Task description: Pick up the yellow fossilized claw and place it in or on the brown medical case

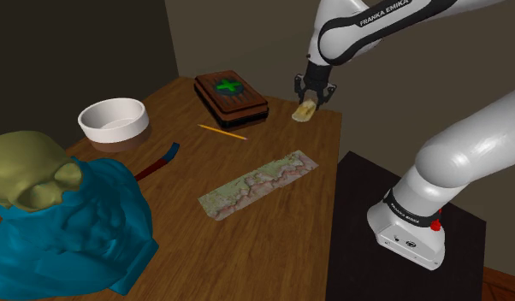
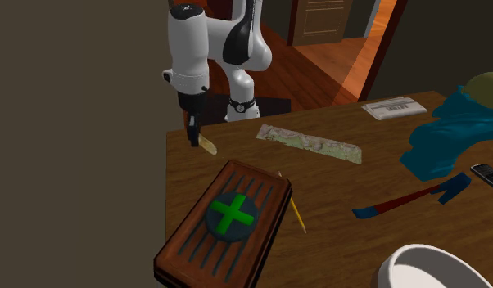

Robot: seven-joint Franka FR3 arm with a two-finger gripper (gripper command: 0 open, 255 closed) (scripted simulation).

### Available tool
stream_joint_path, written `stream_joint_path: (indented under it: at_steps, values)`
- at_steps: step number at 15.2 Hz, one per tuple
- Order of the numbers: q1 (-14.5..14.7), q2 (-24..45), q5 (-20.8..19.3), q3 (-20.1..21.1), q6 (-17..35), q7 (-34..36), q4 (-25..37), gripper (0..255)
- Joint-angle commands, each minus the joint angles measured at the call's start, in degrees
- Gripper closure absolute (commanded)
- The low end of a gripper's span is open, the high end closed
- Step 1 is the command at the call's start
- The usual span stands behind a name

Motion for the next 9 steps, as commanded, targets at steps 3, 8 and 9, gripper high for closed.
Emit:
stream_joint_path:
  at_steps: [3,8,9]
  values:
    - [0.2,-1.6,0.3,-0.1,-3.5,-0.3,1.9,255]
    - [0.3,-3.4,0.6,-0.3,-7.8,-0.8,4.4,255]
    - [0.3,-3.7,0.6,-0.3,-8.6,-0.9,5.0,255]
